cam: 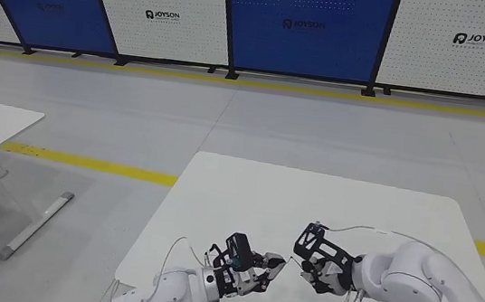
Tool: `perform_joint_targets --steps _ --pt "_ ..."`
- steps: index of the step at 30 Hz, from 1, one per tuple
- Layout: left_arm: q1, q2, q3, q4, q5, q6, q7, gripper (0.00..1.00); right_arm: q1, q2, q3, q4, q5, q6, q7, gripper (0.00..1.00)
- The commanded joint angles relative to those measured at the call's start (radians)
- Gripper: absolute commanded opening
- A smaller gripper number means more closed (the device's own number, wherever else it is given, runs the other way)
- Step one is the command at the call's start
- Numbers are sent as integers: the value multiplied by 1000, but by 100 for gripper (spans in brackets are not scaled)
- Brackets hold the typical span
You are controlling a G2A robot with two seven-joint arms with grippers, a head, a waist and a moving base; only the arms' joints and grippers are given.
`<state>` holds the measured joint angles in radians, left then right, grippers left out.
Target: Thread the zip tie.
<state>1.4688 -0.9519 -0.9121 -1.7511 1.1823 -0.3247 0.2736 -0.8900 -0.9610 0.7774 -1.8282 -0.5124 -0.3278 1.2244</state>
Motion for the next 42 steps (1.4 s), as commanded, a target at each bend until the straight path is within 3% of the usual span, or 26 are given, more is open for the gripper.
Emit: perform_joint_targets --steps 1,4,8,16,17,19,29,33,39,42 --pt "3 -1 -1 0 6 6 2 0 -2 0 1 -1 0 1 -1 21" --pt "6 -2 -2 1 15 18 2 0 -6 1 4 -3 -2 3 -1 23" --pt "16 -5 -4 -2 18 54 -4 0 -13 3 11 -10 -3 4 -3 33" --pt "63 -6 -41 -24 -85 132 -87 0 -83 27 98 -42 1 -2 -68 44" --pt "70 -5 -46 -30 -104 127 -104 0 -97 31 113 -45 -1 -3 -74 53" --pt "76 -4 -52 -40 -133 110 -111 0 -125 39 141 -52 6 -6 -93 100" --pt "75 -6 -53 -37 -144 117 -111 0 -139 42 156 -54 14 -7 -113 100" --pt "69 -18 -65 -29 -281 149 -92 0 -177 46 166 -58 -36 -12 -231 100" --pt "82 -24 -87 -16 -388 155 -83 0 -266 76 215 -87 -86 -12 -368 100" --pt "88 -26 -91 -15 -481 119 -127 0 -302 95 220 -90 -112 -12 -419 100"
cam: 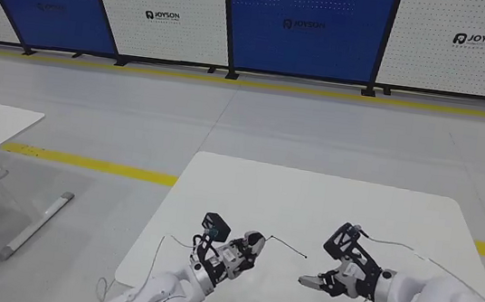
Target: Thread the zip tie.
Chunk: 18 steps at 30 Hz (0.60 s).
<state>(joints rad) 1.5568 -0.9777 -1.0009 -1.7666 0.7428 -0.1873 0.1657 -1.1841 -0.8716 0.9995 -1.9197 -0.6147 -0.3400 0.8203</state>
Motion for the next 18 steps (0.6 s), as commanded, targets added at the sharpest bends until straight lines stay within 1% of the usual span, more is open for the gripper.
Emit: perform_joint_targets --steps 1,14,15,18 --pt "-2 -1 -4 2 -83 -48 -37 0 -12 10 -12 8 -16 0 -21 100" --pt "-2 -1 -4 2 -83 -48 -37 0 -13 10 -11 8 -19 2 -25 100" --pt "-3 -2 -4 3 -88 -44 -38 0 -18 9 -12 7 -34 6 -37 100" --pt "-5 -8 -3 0 -159 -29 -64 0 -31 8 -12 10 -48 0 -66 100"
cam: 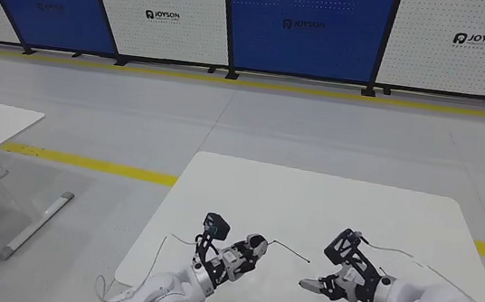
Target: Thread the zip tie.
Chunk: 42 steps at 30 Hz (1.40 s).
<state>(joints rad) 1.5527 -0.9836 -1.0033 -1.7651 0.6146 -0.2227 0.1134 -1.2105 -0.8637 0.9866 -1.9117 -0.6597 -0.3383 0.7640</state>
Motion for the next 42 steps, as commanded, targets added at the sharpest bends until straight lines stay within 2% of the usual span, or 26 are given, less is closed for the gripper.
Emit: perform_joint_targets --steps 1,6,10,20,22,27,32,40,42 --pt "-3 -3 -1 -5 -52 10 -29 0 -12 1 1 2 -11 -2 -17 100" --pt "-2 -9 -5 -12 -151 32 -83 0 -35 7 -6 5 -57 -2 -40 100" --pt "-5 -14 -9 -11 -304 22 -153 0 -33 7 -38 27 -141 -2 -61 100" --pt "-8 -14 -12 -11 -312 15 -160 0 -34 4 -50 32 -144 -2 -84 100" --pt "-10 -17 -9 -7 -339 24 -162 0 -39 0 -71 31 -59 -2 -148 100" --pt "-20 -25 -10 9 -440 18 -180 0 -12 2 -101 93 25 -2 -217 100" --pt "-18 -28 -21 16 -526 -22 -213 0 5 5 -124 143 97 -2 -261 100" --pt "-18 -28 -21 16 -526 -22 -213 0 2 4 -124 143 92 5 -265 100" --pt "-21 -32 -14 14 -557 -23 -214 0 -2 -1 -122 135 91 7 -296 100"
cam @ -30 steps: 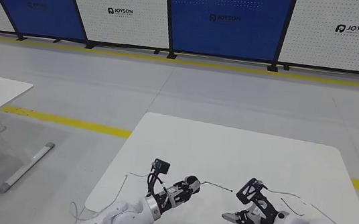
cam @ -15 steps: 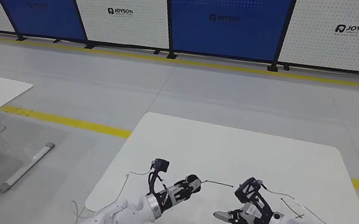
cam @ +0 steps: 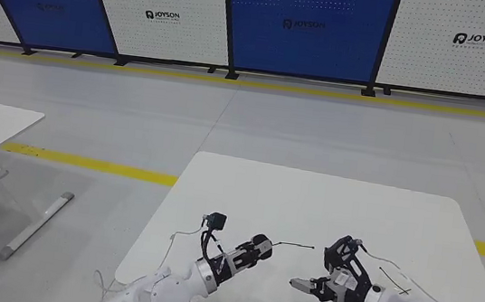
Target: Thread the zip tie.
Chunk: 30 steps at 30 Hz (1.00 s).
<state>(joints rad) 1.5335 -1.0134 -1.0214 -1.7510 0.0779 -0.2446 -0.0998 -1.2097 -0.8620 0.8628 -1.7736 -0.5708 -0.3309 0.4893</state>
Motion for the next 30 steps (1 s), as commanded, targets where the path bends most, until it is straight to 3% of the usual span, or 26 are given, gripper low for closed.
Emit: perform_joint_targets --steps 1,7,16,22,24,30 --pt "-3 -5 6 1 -37 0 0 0 -6 -4 4 -1 5 -4 -42 100" --pt "-21 -18 14 29 -185 -33 -14 0 -27 -16 9 14 -8 2 -139 100" --pt "-26 -21 18 37 -191 -46 -14 0 -33 -19 8 10 -14 8 -146 100" --pt "-42 -31 31 53 -197 7 0 0 -42 -31 24 24 48 10 -179 100" --pt "-44 -32 40 52 -214 7 -36 0 -41 -33 28 33 68 16 -163 100" --pt "-44 -32 40 52 -214 7 -36 0 -45 -35 27 33 76 15 -157 100"
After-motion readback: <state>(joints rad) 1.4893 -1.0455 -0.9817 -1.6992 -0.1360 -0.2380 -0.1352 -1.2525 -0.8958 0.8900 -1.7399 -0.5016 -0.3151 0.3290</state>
